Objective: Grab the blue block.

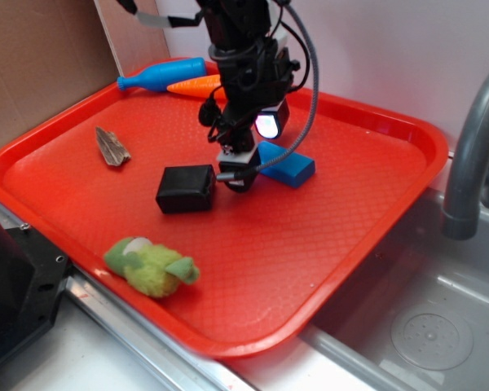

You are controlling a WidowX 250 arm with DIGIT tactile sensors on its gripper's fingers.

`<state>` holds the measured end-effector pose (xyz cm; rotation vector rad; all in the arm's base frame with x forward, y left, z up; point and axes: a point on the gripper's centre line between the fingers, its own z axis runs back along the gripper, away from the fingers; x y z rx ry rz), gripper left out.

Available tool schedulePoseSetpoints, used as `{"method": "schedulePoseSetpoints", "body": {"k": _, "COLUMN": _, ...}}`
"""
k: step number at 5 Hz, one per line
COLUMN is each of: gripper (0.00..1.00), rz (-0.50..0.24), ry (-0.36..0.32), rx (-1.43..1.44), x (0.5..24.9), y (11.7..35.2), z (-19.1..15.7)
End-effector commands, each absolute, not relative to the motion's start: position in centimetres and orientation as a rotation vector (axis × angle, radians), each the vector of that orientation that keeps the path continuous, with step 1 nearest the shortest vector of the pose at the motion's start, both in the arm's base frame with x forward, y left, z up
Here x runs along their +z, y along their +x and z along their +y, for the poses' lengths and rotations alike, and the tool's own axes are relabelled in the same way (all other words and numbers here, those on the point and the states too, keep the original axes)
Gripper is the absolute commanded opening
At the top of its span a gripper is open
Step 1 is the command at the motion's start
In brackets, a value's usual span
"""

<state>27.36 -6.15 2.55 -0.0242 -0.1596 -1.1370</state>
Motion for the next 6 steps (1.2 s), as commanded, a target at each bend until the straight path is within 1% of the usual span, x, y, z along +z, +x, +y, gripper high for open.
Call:
{"method": "schedulePoseSetpoints", "body": {"k": 1, "gripper": 1.0, "rz": -0.28, "ry": -0.028, "rx": -1.143, "x": 3.3, "y": 27.2, "z": -6.5}}
{"method": "schedulePoseSetpoints", "body": {"k": 3, "gripper": 1.0, "rz": -0.28, "ry": -0.028, "rx": -1.143, "x": 3.3, "y": 27.2, "z": -6.5}}
{"method": "schedulePoseSetpoints", "body": {"k": 4, "gripper": 1.0, "rz": -0.17, "ry": 0.0, "rx": -1.211, "x": 2.1, "y": 27.1, "z": -8.3}}
{"method": "schedulePoseSetpoints", "body": {"k": 5, "gripper": 1.0, "rz": -0.19, "ry": -0.043, "rx": -1.252, "x": 1.3, "y": 26.1, "z": -9.4}}
{"method": "schedulePoseSetpoints", "body": {"k": 6, "gripper": 1.0, "rz": -0.176, "ry": -0.044, "rx": -1.311, "x": 1.0, "y": 26.1, "z": -10.1}}
